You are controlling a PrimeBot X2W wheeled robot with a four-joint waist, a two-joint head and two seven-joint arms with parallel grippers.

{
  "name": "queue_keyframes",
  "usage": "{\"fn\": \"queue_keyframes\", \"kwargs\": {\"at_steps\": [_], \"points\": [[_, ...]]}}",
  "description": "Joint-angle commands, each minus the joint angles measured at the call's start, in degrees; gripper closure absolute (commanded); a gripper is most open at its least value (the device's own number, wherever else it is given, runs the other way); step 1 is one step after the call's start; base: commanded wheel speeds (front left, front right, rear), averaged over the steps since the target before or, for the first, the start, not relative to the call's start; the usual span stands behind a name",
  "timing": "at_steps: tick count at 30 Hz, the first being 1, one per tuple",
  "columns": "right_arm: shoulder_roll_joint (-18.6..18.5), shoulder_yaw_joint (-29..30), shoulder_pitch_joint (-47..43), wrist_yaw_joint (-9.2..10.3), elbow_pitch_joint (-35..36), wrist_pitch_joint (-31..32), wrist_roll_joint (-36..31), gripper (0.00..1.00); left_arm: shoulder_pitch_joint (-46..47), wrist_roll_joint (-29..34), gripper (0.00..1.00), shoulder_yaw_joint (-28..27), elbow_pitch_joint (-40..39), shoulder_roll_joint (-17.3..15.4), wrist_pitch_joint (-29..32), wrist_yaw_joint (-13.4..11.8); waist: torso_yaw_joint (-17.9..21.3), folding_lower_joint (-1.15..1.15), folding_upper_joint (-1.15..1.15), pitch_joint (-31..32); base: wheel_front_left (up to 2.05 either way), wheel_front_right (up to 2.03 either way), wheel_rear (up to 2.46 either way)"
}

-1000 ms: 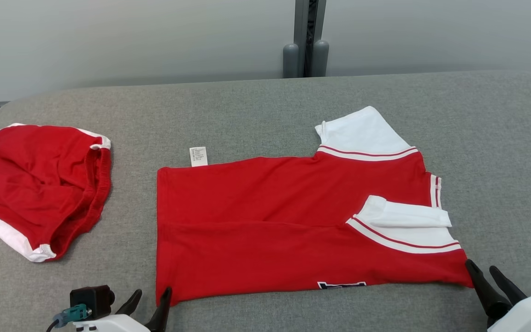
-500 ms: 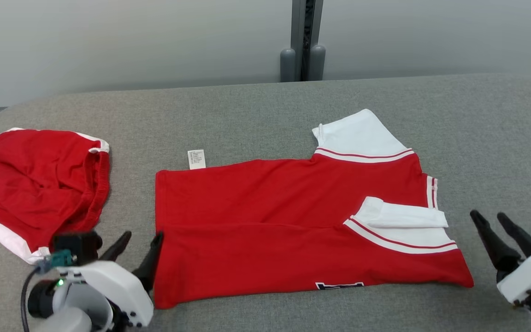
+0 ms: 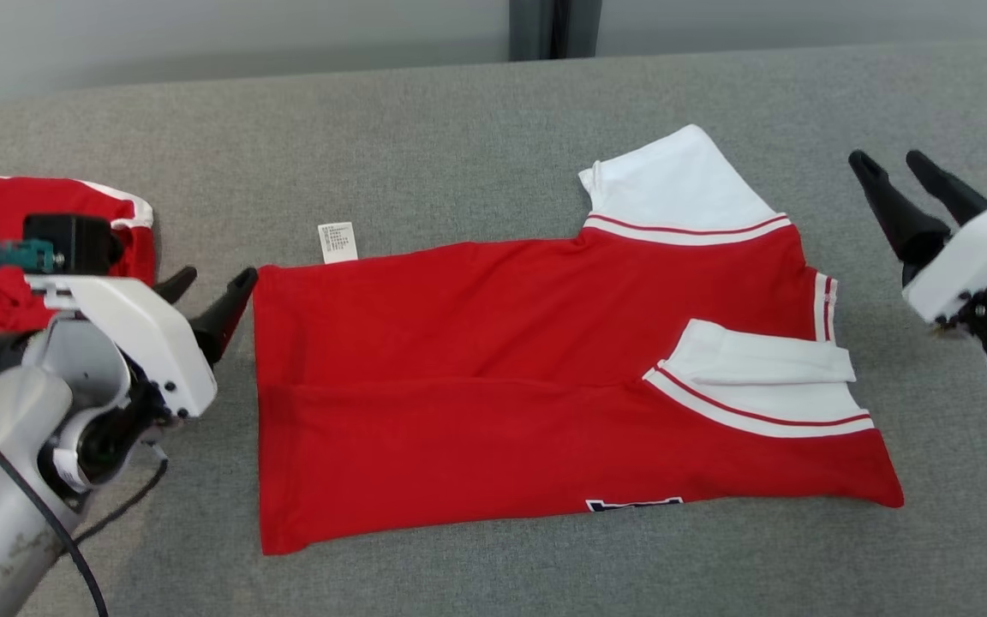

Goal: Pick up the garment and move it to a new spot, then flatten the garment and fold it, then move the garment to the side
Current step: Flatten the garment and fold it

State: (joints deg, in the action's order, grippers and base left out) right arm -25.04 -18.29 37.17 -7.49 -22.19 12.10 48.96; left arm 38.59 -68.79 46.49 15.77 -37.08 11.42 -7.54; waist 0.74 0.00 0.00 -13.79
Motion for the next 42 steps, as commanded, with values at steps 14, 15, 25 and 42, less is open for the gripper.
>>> {"fn": "queue_keyframes", "kwargs": {"at_steps": [14,15,25,42], "points": [[0.9,-6.9,27.2,0.00,-18.8,11.2,-1.6,0.00,19.9,-2.0,0.00,1.9,17.8,6.7,15.3,8.7,-4.2,0.00,0.00,-11.8,0.00,0.00,0.00],[1.1,-7.4,28.4,0.00,-19.9,11.7,-1.7,0.00,20.9,-2.0,0.00,2.1,18.7,7.2,16.0,9.3,-4.6,0.00,0.00,-12.3,0.00,0.00,0.00],[3.2,-9.5,36.8,-0.01,-31.5,14.3,-1.5,0.00,26.9,-2.4,0.00,3.2,23.9,11.6,19.2,12.7,-7.6,0.00,0.00,-16.5,0.00,0.00,0.00],[6.8,-11.6,43.5,0.00,-40.3,22.4,0.4,0.00,31.1,-5.2,0.00,4.0,33.8,15.8,27.1,13.7,-7.5,0.00,0.00,-20.2,0.00,0.00,0.00]]}}
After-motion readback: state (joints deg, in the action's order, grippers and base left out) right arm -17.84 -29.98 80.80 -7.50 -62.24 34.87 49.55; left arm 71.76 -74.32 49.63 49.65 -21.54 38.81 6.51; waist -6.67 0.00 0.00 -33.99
